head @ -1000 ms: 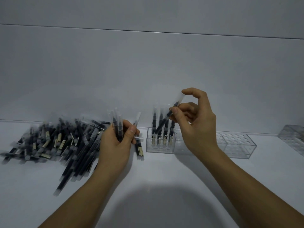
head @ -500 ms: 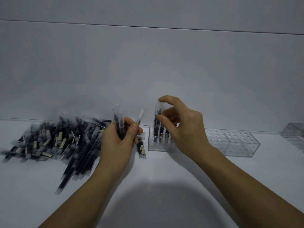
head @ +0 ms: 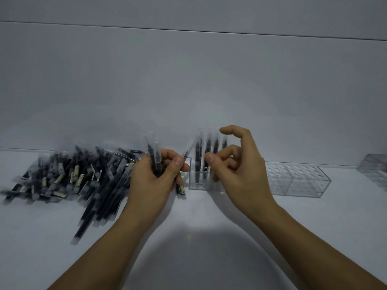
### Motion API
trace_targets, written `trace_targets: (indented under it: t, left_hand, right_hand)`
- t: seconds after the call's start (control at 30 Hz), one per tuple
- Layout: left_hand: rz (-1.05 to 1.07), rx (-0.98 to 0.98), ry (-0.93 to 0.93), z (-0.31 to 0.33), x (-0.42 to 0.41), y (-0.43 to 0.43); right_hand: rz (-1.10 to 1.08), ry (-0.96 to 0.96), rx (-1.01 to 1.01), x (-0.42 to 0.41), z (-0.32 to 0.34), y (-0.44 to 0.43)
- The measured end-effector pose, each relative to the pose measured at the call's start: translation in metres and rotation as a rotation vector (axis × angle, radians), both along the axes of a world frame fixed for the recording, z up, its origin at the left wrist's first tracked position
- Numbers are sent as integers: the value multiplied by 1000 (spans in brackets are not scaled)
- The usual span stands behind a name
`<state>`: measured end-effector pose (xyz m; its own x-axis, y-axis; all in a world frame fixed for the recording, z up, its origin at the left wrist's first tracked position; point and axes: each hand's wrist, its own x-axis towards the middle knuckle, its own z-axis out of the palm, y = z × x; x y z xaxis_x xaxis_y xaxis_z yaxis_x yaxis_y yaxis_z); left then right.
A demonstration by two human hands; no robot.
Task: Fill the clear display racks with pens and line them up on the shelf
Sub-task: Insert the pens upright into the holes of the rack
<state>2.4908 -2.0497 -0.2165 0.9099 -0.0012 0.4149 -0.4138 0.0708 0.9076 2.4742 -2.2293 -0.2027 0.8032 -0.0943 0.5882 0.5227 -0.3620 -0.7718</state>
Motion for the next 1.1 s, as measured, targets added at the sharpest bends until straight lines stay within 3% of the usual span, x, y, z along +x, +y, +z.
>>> trace_targets:
  t: [0.17, 0.43, 0.7, 0.87, 1.1]
  left_hand:
    - [-100, 41, -46, 3, -7, -3]
    - [-122, 162, -103, 1, -6, -4]
    - [-78, 125, -41, -5, -4, -6]
    - [-85, 3, 29, -8, 0, -3]
    - [-139, 65, 123, -10, -1, 5]
  right_hand:
    - [146, 245, 305, -5, 8, 5]
    - [236, 354, 373, -8, 9, 9]
    - [98, 231, 262, -6, 7, 4]
    - [11, 195, 381, -2, 18, -17]
    - [-74, 97, 437, 1, 23, -33]
